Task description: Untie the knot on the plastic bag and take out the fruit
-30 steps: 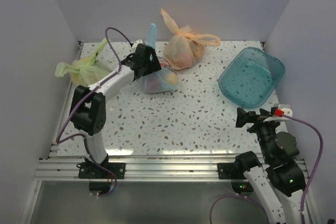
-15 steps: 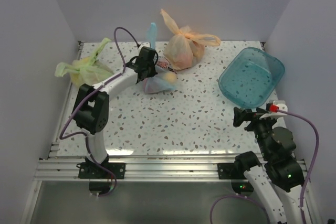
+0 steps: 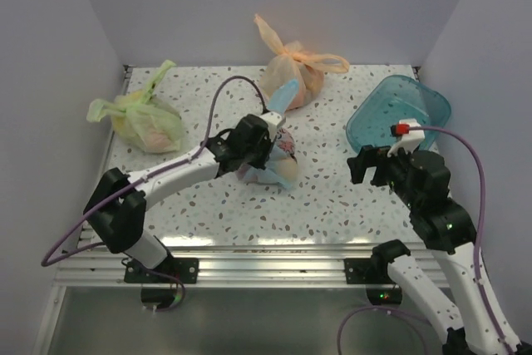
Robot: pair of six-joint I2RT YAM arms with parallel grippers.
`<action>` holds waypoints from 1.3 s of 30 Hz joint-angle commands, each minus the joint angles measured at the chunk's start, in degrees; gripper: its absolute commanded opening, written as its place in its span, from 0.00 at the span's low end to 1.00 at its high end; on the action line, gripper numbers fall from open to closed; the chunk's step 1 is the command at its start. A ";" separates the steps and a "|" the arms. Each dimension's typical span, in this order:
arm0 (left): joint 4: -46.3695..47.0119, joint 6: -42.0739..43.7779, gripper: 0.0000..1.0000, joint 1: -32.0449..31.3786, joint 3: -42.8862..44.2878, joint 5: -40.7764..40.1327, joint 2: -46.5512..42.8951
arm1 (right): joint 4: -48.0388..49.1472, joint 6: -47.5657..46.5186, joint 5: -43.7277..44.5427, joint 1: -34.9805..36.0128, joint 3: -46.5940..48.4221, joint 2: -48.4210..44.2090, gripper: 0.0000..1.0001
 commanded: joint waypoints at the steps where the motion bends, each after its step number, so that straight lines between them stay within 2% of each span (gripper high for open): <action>1: 2.97 1.95 0.00 -6.35 -5.58 1.75 -4.80 | 2.54 -2.14 -8.56 0.11 8.06 5.96 0.99; 6: 2.88 -0.69 0.00 -13.12 -12.08 -2.99 -9.37 | -1.40 -4.08 -16.66 0.11 19.31 22.98 0.99; 11: 4.19 -2.10 0.01 -17.17 -15.43 -4.93 -12.45 | -1.85 -3.12 -20.09 1.68 27.32 34.09 0.99; 19: 5.52 -4.29 0.04 -21.31 -21.85 -5.72 -15.35 | 1.93 -5.83 -16.15 11.96 31.99 48.68 0.99; 22: 6.31 -6.05 0.03 -21.66 -24.48 -7.12 -17.80 | 3.94 -3.57 -14.57 15.13 30.68 54.12 0.98; 30: 5.52 -7.11 0.04 -21.75 -25.81 -10.46 -21.15 | 11.34 5.40 -12.63 22.69 24.17 59.67 0.94; 34: 2.11 -8.43 0.03 -21.66 -25.37 -16.52 -21.85 | 13.00 9.18 -10.70 23.58 18.55 58.89 0.87; 39: -0.63 -10.10 0.01 -21.05 -24.32 -24.09 -21.86 | 13.10 9.28 -5.69 23.58 13.89 55.64 0.78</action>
